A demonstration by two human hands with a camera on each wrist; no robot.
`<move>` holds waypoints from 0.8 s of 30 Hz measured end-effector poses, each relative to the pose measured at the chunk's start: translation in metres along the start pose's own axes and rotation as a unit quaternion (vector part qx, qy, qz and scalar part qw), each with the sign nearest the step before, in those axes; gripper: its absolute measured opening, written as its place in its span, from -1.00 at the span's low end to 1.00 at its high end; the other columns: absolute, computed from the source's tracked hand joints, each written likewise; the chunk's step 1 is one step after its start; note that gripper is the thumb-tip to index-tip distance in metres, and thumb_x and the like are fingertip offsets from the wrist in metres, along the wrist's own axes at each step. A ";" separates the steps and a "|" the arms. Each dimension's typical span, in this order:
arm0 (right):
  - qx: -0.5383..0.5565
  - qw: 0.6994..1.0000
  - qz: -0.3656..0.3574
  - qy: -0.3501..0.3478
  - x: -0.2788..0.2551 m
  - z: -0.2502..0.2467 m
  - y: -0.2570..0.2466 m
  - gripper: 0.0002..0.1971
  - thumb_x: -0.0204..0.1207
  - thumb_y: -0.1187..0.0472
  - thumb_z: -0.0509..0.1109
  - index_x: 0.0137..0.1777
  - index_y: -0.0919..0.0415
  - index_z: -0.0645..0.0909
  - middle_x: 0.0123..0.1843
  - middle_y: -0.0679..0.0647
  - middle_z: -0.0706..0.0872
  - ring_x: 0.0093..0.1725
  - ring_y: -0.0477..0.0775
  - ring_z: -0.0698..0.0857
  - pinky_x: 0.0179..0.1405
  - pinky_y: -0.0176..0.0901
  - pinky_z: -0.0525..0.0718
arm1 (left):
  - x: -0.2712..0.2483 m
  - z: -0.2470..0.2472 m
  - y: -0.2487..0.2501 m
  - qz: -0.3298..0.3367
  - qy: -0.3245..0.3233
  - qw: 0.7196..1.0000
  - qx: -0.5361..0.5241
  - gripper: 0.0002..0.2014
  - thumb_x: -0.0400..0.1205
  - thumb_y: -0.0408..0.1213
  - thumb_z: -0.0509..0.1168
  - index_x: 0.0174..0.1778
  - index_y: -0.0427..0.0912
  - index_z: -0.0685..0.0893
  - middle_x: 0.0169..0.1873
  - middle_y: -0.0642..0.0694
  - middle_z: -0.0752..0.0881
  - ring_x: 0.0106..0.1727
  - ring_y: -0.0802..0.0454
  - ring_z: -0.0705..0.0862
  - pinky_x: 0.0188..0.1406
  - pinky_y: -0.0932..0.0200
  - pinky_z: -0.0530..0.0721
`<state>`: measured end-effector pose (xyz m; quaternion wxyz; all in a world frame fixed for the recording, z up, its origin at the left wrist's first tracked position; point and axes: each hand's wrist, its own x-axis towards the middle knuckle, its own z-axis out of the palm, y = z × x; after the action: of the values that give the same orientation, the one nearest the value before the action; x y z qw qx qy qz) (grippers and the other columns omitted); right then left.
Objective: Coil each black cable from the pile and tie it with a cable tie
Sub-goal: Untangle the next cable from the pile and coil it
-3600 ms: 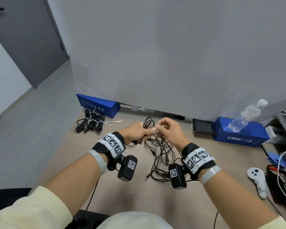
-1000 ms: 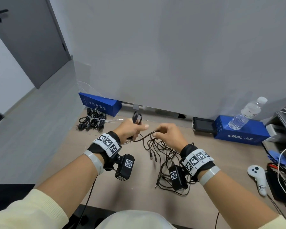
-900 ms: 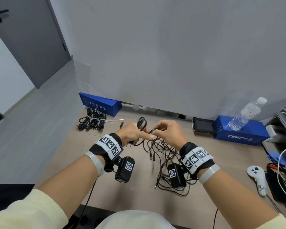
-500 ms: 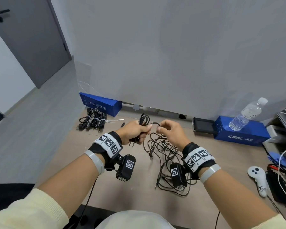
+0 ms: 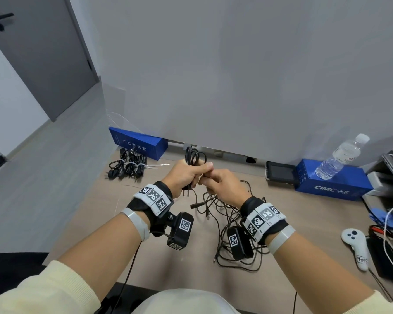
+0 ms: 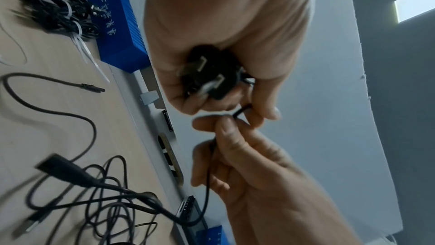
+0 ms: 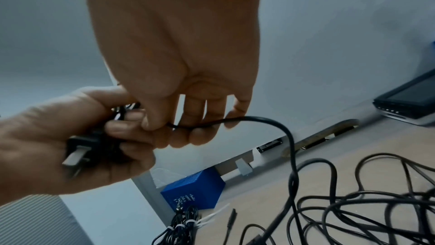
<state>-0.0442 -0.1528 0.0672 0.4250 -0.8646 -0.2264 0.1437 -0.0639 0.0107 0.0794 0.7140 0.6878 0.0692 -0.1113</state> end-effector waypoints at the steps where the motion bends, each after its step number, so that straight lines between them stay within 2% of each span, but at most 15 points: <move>1: 0.004 1.000 0.000 -0.008 0.001 0.001 -0.001 -0.81 0.69 0.14 0.35 -0.07 0.09 0.78 -0.40 -0.04 0.64 -0.52 -0.21 0.47 -0.47 -0.40 0.40 | 0.000 0.002 0.002 0.001 0.011 1.000 0.004 -0.77 0.66 -0.13 0.43 -0.12 -0.25 0.77 -0.53 -0.06 0.49 -0.53 0.07 0.42 -0.50 0.20 0.41; 3: 0.000 1.000 0.002 -0.012 0.001 0.003 0.001 -0.81 0.69 0.13 0.35 -0.13 0.01 0.75 -0.36 -0.04 0.68 -0.45 -0.20 0.53 -0.39 -0.34 0.47 | 0.000 0.004 0.004 0.009 0.029 1.000 -0.001 -0.76 0.69 -0.11 0.38 -0.16 -0.22 0.73 -0.45 -0.04 0.60 -0.39 0.04 0.55 -0.37 0.16 0.52; 5: -0.016 1.000 0.018 -0.013 0.002 0.003 0.009 -0.83 0.67 0.12 0.36 -0.15 -0.02 0.71 -0.27 -0.02 0.74 -0.29 -0.10 0.65 -0.23 -0.23 0.56 | 0.000 0.002 0.006 0.022 0.032 0.999 -0.020 -0.78 0.73 -0.13 0.32 -0.14 -0.19 0.69 -0.34 -0.04 0.69 -0.21 0.01 0.69 -0.12 0.07 0.64; 7: -0.056 0.996 0.065 -0.018 0.000 0.002 0.023 -0.85 0.66 0.10 0.38 -0.13 0.06 0.71 -0.25 0.02 0.74 -0.25 -0.04 0.64 -0.23 -0.28 0.53 | 0.000 -0.002 0.009 0.027 0.018 0.996 -0.084 -0.76 0.76 -0.17 0.27 -0.18 -0.18 0.65 -0.39 -0.09 0.64 -0.21 -0.05 0.73 0.01 -0.04 0.68; 8: -0.076 0.993 0.091 -0.019 -0.002 0.002 0.033 -0.83 0.67 0.09 0.39 -0.12 0.11 0.72 -0.25 0.05 0.74 -0.26 -0.04 0.62 -0.24 -0.28 0.52 | 0.001 -0.005 0.011 0.025 0.012 0.992 -0.127 -0.75 0.77 -0.17 0.27 -0.20 -0.19 0.64 -0.46 -0.09 0.58 -0.30 -0.06 0.70 -0.01 -0.07 0.69; 10: -0.053 0.990 0.130 -0.016 -0.007 0.001 0.050 -0.83 0.66 0.06 0.42 -0.10 0.11 0.73 -0.18 0.07 0.78 -0.18 0.01 0.66 -0.11 -0.13 0.60 | 0.003 -0.010 0.012 0.022 0.017 0.982 -0.187 -0.73 0.77 -0.16 0.26 -0.22 -0.18 0.63 -0.53 -0.04 0.45 -0.46 0.01 0.55 -0.16 -0.02 0.65; 12: -0.022 0.990 0.136 -0.001 -0.009 0.000 0.055 -0.84 0.66 0.05 0.42 -0.08 0.09 0.75 -0.13 0.05 0.81 -0.07 0.09 0.73 0.01 -0.06 0.64 | 0.006 -0.013 0.010 0.027 0.033 0.978 -0.206 -0.72 0.77 -0.15 0.25 -0.23 -0.16 0.63 -0.55 0.00 0.37 -0.52 0.07 0.44 -0.32 0.08 0.57; 13: -0.028 0.990 0.134 0.014 -0.007 -0.001 0.055 -0.82 0.66 0.04 0.42 -0.07 0.10 0.75 -0.14 0.04 0.80 -0.07 0.10 0.73 -0.02 -0.05 0.63 | 0.007 -0.013 0.008 0.028 0.045 0.978 -0.204 -0.72 0.77 -0.14 0.25 -0.23 -0.15 0.63 -0.56 0.00 0.36 -0.53 0.08 0.41 -0.38 0.11 0.53; 16: -0.034 0.990 0.104 0.087 -0.002 -0.006 0.045 -0.81 0.68 0.07 0.39 -0.15 0.08 0.66 -0.29 -0.08 0.67 -0.23 0.01 0.62 -0.26 -0.16 0.51 | 0.010 -0.014 0.003 0.012 0.088 0.979 -0.181 -0.74 0.76 -0.16 0.28 -0.23 -0.15 0.63 -0.56 0.01 0.36 -0.53 0.09 0.38 -0.45 0.16 0.47; 20: -0.011 0.984 0.017 0.175 0.003 -0.017 0.025 -0.86 0.61 0.07 0.46 -0.15 0.07 0.70 -0.27 -0.11 0.72 -0.24 -0.12 0.64 -0.26 -0.25 0.55 | 0.013 -0.018 0.001 -0.009 0.126 0.984 -0.124 -0.79 0.75 -0.18 0.30 -0.17 -0.18 0.62 -0.59 0.04 0.38 -0.54 0.09 0.38 -0.45 0.16 0.49; 22: 0.010 0.987 -0.008 0.160 0.004 -0.020 0.019 -0.89 0.58 0.08 0.49 -0.15 0.06 0.73 -0.28 -0.09 0.74 -0.26 -0.14 0.64 -0.24 -0.25 0.56 | 0.014 -0.019 0.001 -0.018 0.126 0.989 -0.077 -0.82 0.74 -0.18 0.31 -0.10 -0.20 0.64 -0.58 0.06 0.40 -0.52 0.10 0.39 -0.43 0.16 0.48; 24: 0.038 0.993 -0.004 0.108 0.005 -0.021 0.017 -0.92 0.59 0.12 0.51 -0.12 0.06 0.77 -0.29 -0.12 0.74 -0.29 -0.23 0.62 -0.23 -0.29 0.56 | 0.014 -0.019 -0.001 -0.031 0.112 0.993 -0.016 -0.84 0.72 -0.18 0.34 -0.02 -0.22 0.66 -0.50 0.04 0.44 -0.49 0.10 0.40 -0.41 0.18 0.47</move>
<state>-0.0262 -0.1737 0.0658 0.4799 -0.8574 -0.1769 0.0568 -0.0497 0.0289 0.0740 0.7088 0.6821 0.1713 -0.0546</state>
